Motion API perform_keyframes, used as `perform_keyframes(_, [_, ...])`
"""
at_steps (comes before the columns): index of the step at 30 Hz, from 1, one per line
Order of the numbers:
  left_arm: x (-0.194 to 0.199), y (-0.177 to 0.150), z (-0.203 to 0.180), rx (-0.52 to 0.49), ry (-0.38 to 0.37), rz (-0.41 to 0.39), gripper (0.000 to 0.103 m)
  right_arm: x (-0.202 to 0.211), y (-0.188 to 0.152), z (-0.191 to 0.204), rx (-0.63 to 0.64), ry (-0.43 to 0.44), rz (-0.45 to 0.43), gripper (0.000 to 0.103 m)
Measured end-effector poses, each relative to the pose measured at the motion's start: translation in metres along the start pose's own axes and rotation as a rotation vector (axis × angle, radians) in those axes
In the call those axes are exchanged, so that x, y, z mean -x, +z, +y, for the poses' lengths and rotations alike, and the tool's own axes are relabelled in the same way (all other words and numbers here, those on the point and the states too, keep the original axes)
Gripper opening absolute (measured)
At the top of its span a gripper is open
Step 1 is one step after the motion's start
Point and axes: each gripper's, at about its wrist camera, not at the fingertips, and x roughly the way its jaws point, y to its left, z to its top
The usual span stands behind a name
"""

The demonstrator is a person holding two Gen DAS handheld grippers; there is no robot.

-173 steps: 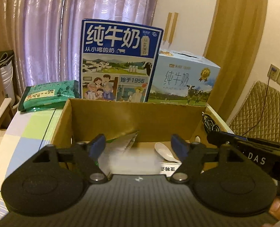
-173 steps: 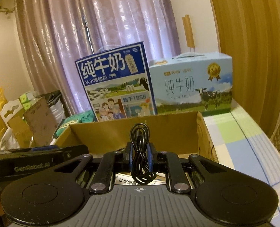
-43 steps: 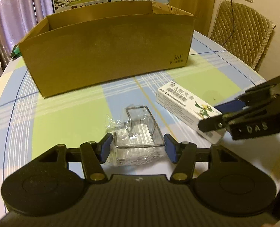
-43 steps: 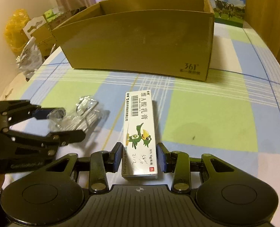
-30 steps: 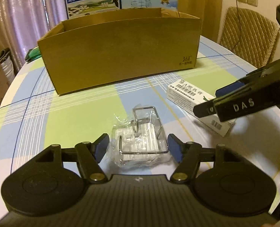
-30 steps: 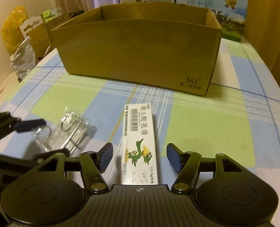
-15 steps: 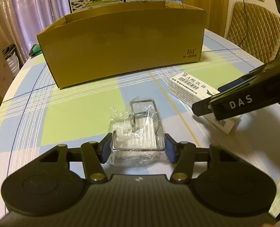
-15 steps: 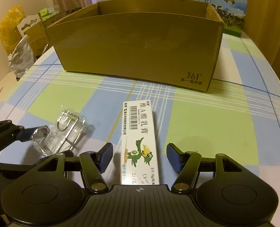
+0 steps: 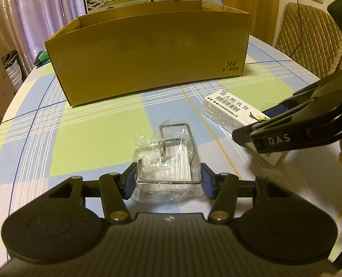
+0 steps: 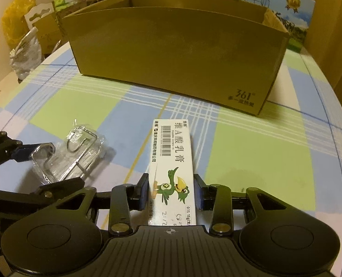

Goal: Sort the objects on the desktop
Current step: 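Lift and carry the ointment box and hook pack over the cardboard box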

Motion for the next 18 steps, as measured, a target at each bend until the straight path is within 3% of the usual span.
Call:
perform_keyframes(8, [0.009,0.007,0.004,0.020,-0.007,-0.025,0.049,0.016,0.002,-0.003,-0.059,0.028,-0.052,0.036])
perform_keyframes(18, [0.042,0.031,0.007,-0.002,-0.006,-0.124,0.049,0.062,0.012,0.003,-0.086,0.029,-0.222,0.036])
